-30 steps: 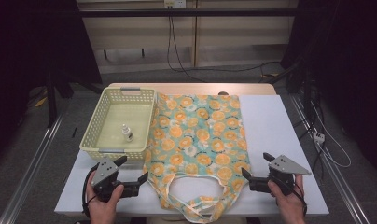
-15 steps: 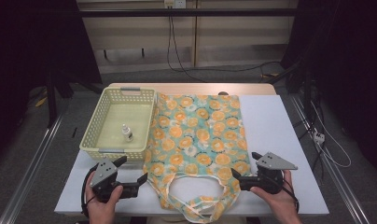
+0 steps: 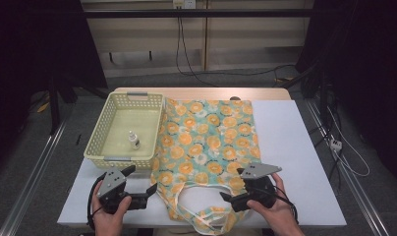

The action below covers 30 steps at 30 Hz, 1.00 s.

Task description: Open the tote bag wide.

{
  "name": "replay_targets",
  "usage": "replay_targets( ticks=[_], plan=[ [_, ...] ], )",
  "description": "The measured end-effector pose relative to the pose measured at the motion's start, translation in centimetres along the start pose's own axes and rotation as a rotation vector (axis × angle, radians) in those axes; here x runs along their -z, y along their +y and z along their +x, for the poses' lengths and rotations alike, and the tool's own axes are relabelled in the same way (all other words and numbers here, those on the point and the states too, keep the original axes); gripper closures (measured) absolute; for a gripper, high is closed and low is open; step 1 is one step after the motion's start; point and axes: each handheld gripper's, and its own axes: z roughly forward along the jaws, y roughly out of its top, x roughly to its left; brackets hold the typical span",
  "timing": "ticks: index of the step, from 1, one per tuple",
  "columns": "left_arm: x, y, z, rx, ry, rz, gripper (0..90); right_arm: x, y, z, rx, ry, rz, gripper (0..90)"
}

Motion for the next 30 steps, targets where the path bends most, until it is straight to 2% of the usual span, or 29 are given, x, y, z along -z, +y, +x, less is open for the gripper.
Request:
replay_targets(
  ticks=[2,5,12,15,20,24,27,29,30],
  plan=[
    [0.0,0.0,0.0,0.0,-0.002,-0.001,5.3,-0.5,0.5,0.9,0.024,0.039,0.011,8.2],
    [0.0,0.0,0.0,-0.001,0.0,0.0,5.3,-1.2,1.0,2.2,0.068,0.064,0.038,8.4],
    [-0.1,0.0,0.0,0.0,-0.002,0.003,5.3,-2.7,1.6,4.8,0.135,0.17,0.065,14.2],
    [-0.1,0.0,0.1,0.0,-0.004,0.001,5.3,-3.2,2.0,5.7,0.16,0.198,0.075,17.0],
    [-0.1,0.0,0.0,-0.001,-0.005,0.003,5.3,-4.2,2.5,7.0,0.157,0.234,0.088,19.1],
    [-0.1,0.0,0.1,-0.001,-0.005,0.004,5.3,-4.7,2.9,7.7,0.173,0.264,0.077,20.5],
    [-0.2,0.0,0.1,-0.001,-0.006,0.004,5.3,-5.2,3.0,8.2,0.19,0.288,0.088,26.3],
    [-0.2,0.0,0.1,-0.001,-0.007,0.004,5.3,-5.7,2.8,8.4,0.199,0.287,0.118,29.5],
    [-0.2,0.0,0.1,-0.002,-0.007,0.004,5.3,-6.0,2.7,8.3,0.208,0.291,0.129,33.8]
  ],
)
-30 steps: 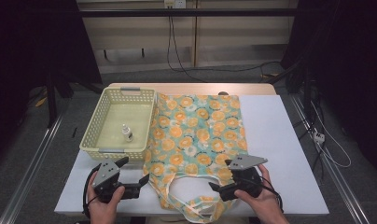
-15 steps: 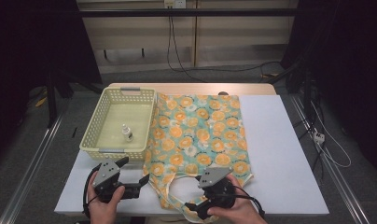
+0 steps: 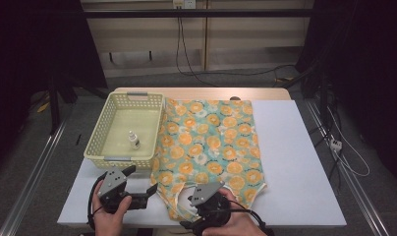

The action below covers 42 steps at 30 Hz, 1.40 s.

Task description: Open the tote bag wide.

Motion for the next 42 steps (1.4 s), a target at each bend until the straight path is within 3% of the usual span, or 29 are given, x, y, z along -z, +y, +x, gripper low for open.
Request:
replay_targets(
  ticks=[6,9,12,26,33,42],
  plan=[
    [-0.1,0.0,0.0,0.003,-0.004,0.004,5.3,-0.3,-0.7,-1.4,-0.034,0.039,0.016,69.8],
    [-0.1,0.0,0.0,0.005,-0.002,0.001,5.3,-0.3,-0.9,-1.8,-0.044,0.043,0.022,83.2],
    [-0.1,0.0,0.0,0.006,-0.001,0.002,5.3,-0.2,-1.1,-2.2,-0.048,0.036,0.013,90.0],
    [-0.1,0.0,0.0,0.011,-0.002,0.002,5.3,3.3,1.0,-4.9,-0.056,-0.07,-0.109,90.0],
    [-0.1,0.0,0.0,0.01,-0.003,0.003,5.3,4.5,1.8,-6.4,-0.076,-0.093,-0.15,90.0],
    [-0.1,0.0,0.1,0.003,-0.003,0.009,5.3,4.5,2.2,-8.7,-0.087,-0.13,-0.154,90.0]
  ],
)
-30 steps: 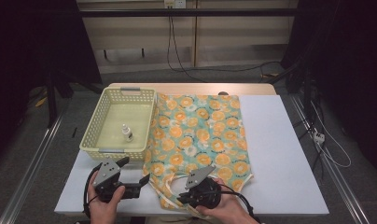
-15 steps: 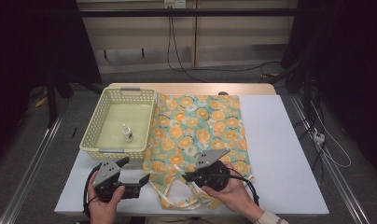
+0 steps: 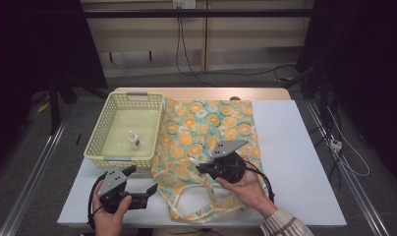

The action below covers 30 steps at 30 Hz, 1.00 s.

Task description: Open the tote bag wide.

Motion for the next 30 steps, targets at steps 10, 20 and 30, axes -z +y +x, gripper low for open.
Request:
replay_targets(
  ticks=[10,20,30],
  plan=[
    [0.0,0.0,0.0,0.001,0.0,0.001,5.3,-1.1,1.1,-2.7,-0.002,-0.047,0.009,90.0],
    [0.0,0.0,0.1,0.003,-0.001,0.001,5.3,-2.8,2.4,-6.1,-0.033,-0.076,0.013,90.0],
    [-0.1,0.0,0.1,0.007,-0.003,0.001,5.3,-4.4,3.2,-8.5,-0.044,-0.093,0.04,90.0]
  ],
)
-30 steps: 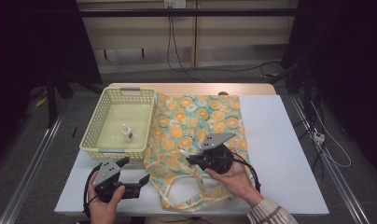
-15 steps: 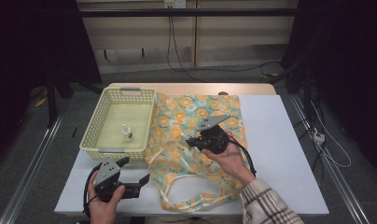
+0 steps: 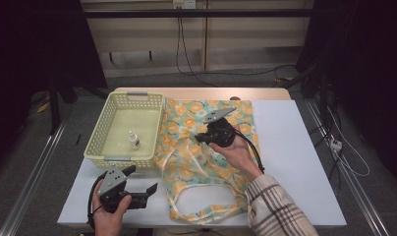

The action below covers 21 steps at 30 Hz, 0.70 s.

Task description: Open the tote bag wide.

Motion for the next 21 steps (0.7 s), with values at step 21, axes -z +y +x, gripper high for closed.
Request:
replay_targets(
  ticks=[21],
  plan=[
    [0.0,0.0,0.0,0.001,-0.004,0.003,5.3,-1.1,-2.6,-0.9,-0.049,-0.008,0.049,64.2]
  ],
)
